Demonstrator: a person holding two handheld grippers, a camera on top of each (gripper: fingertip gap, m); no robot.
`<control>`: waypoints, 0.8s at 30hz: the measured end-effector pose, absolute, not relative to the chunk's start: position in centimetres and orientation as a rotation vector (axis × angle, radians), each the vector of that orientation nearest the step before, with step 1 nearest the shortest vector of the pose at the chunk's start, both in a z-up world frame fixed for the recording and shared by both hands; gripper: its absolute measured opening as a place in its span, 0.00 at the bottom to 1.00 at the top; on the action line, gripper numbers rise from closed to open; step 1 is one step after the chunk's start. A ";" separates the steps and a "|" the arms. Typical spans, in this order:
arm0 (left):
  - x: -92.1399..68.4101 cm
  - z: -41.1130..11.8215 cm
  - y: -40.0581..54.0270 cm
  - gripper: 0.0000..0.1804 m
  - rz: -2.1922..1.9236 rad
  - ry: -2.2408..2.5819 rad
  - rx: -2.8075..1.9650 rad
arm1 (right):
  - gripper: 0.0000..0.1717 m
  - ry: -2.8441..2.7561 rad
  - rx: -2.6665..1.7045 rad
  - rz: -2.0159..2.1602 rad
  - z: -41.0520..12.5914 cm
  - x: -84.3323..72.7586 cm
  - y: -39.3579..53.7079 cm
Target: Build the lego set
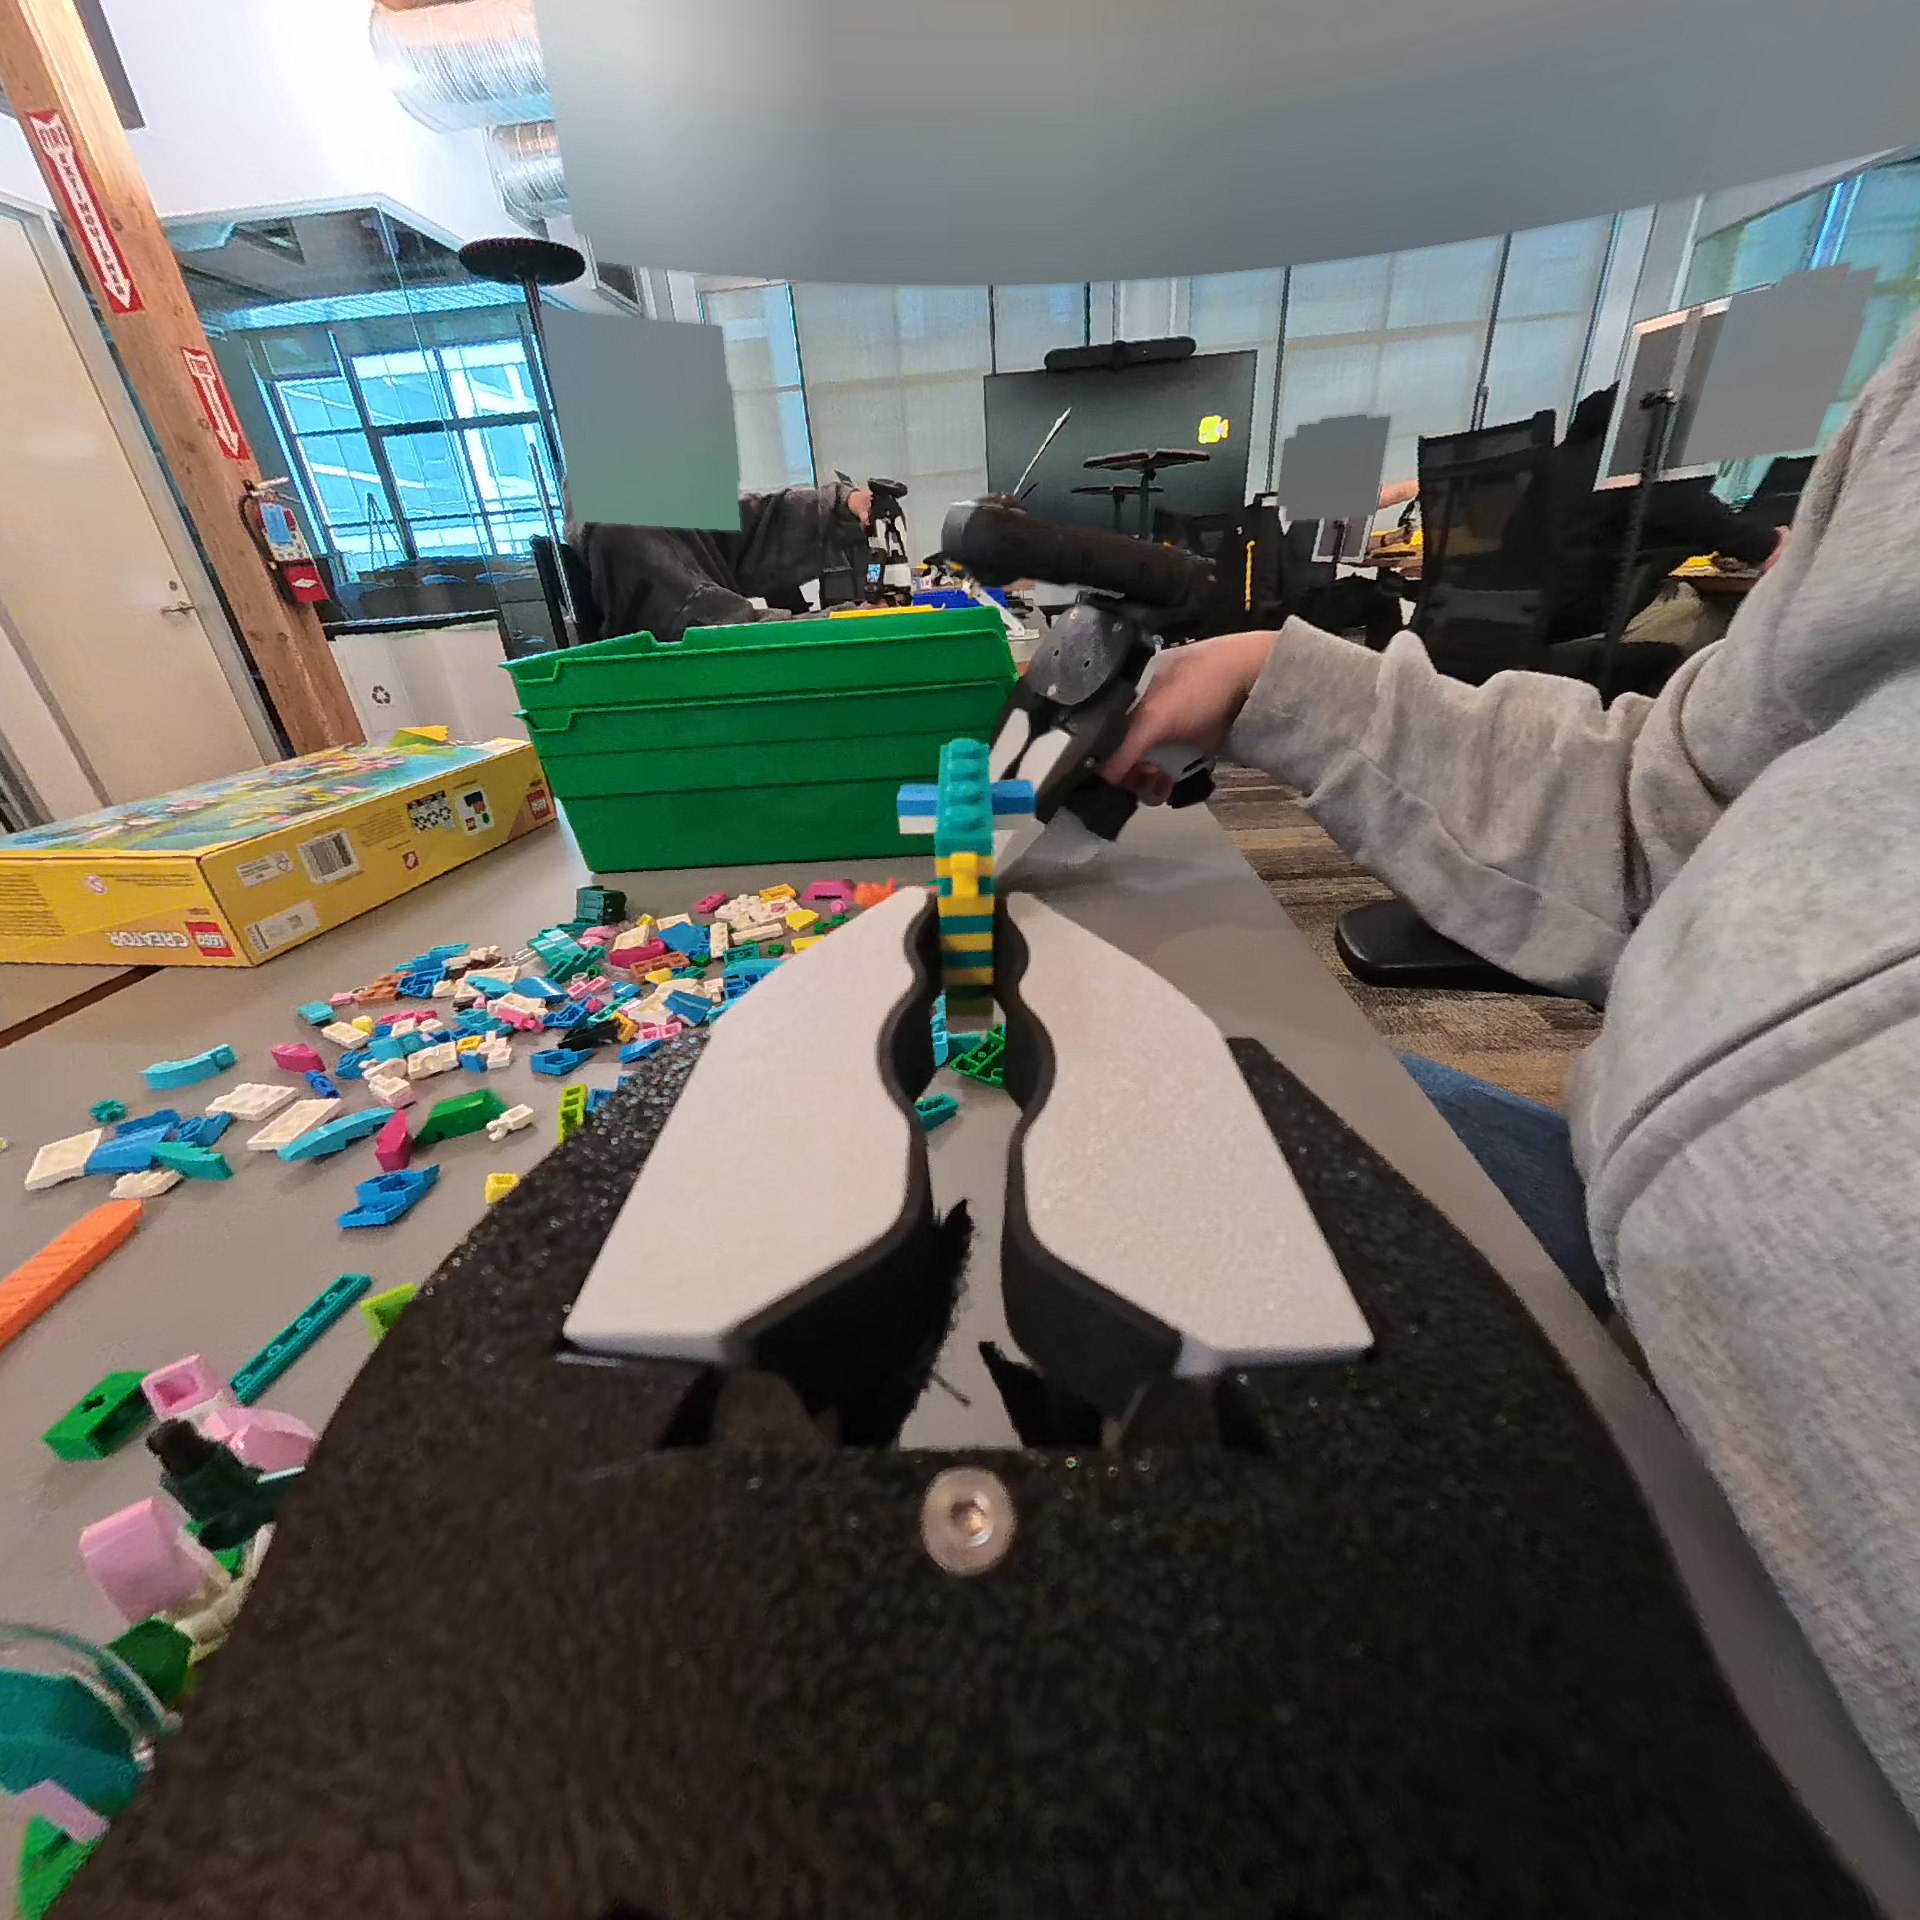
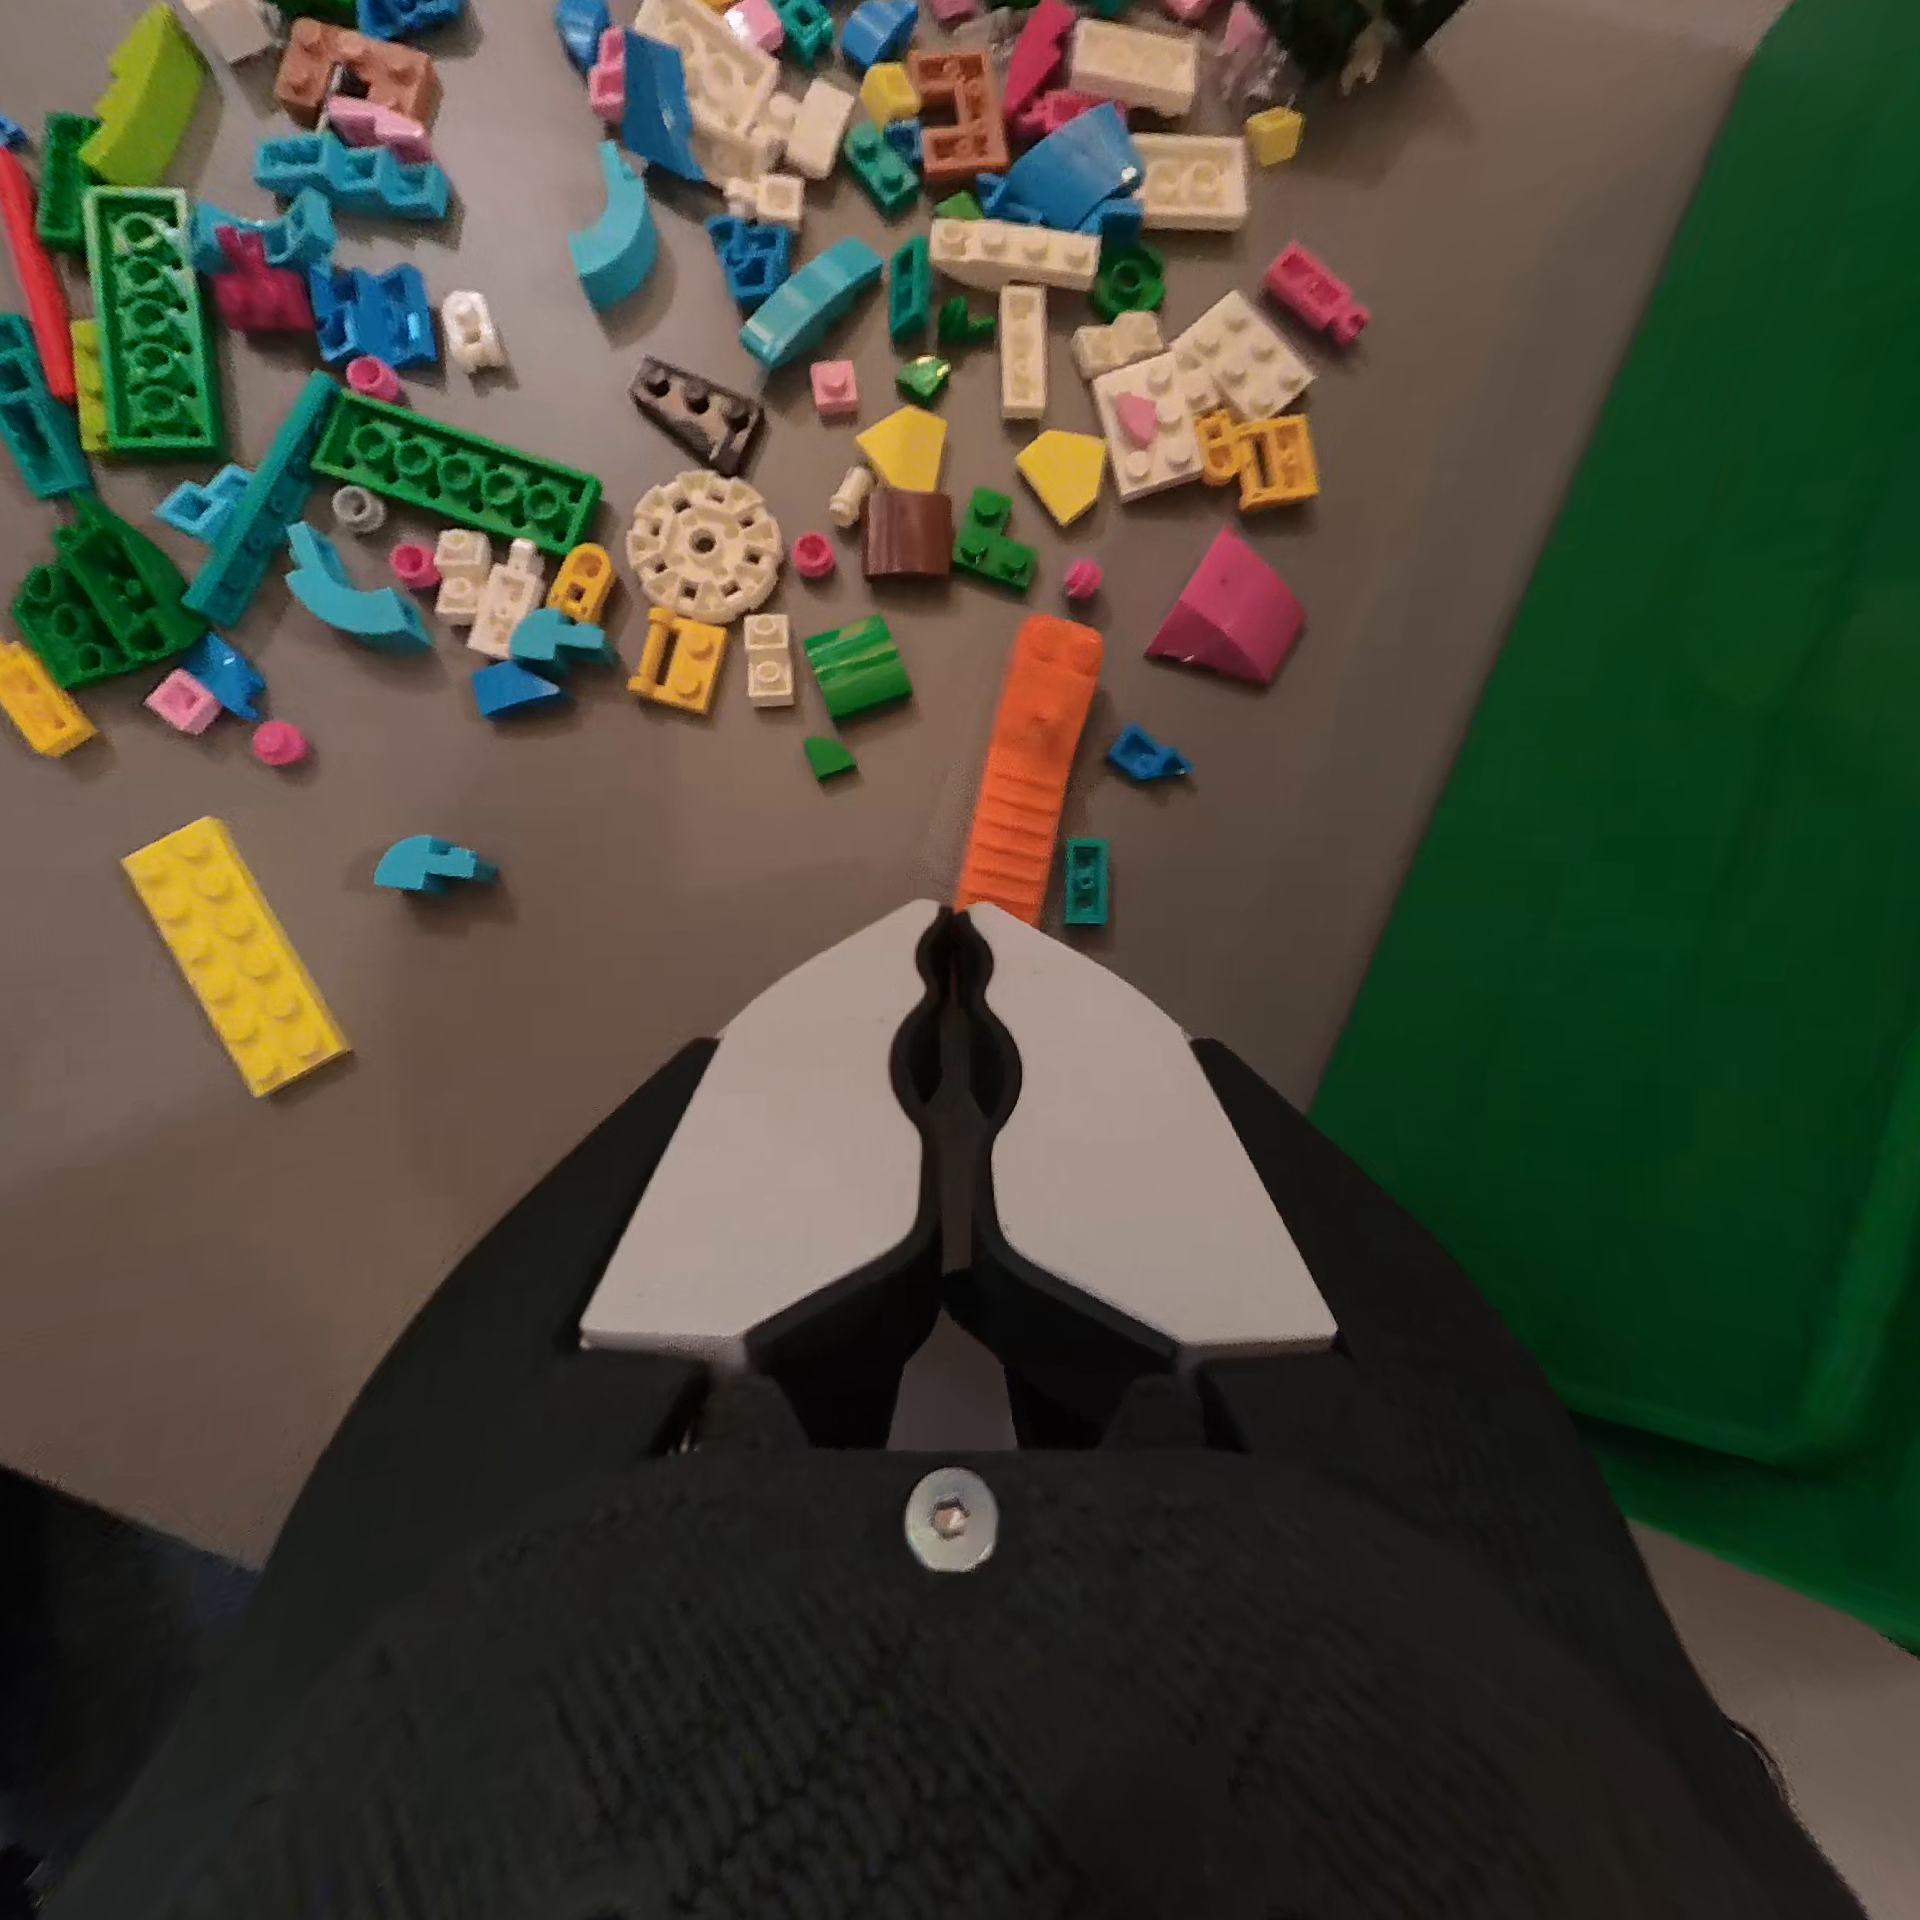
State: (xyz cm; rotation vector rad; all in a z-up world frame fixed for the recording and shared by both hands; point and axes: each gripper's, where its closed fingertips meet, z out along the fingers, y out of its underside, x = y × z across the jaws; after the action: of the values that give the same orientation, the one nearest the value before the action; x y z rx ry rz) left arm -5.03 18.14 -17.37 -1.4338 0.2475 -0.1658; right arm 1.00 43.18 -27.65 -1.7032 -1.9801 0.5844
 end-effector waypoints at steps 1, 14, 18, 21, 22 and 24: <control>-5.1 -17.3 18.1 0.05 -0.169 0.245 -1.433 | 0.00 -1.952 -1.697 0.567 -27.4 0.9 43.6; -5.2 -17.3 18.0 0.05 -0.181 0.241 -1.433 | 0.15 -2.051 -1.546 0.711 -26.7 -0.5 40.0; -5.1 -17.3 18.0 0.05 -0.179 0.247 -1.435 | 0.16 -2.043 -1.567 0.765 -27.5 -1.3 39.4; -5.1 -17.3 18.0 0.05 -0.180 0.250 -1.437 | 0.16 -2.129 -1.556 0.935 -27.6 -1.0 37.2; -5.1 -17.4 18.0 0.05 -0.180 0.250 -1.437 | 0.16 -2.148 -1.551 0.961 -27.6 -0.9 36.8; -5.1 -17.4 18.0 0.05 -0.181 0.251 -1.437 | 0.17 -2.165 -1.537 0.909 -27.9 -0.9 36.9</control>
State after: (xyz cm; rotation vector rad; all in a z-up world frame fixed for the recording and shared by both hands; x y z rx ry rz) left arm -5.13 17.95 -17.36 -1.4375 0.2507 -0.1814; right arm -0.86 36.93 -27.92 -1.5368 -2.1651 0.9088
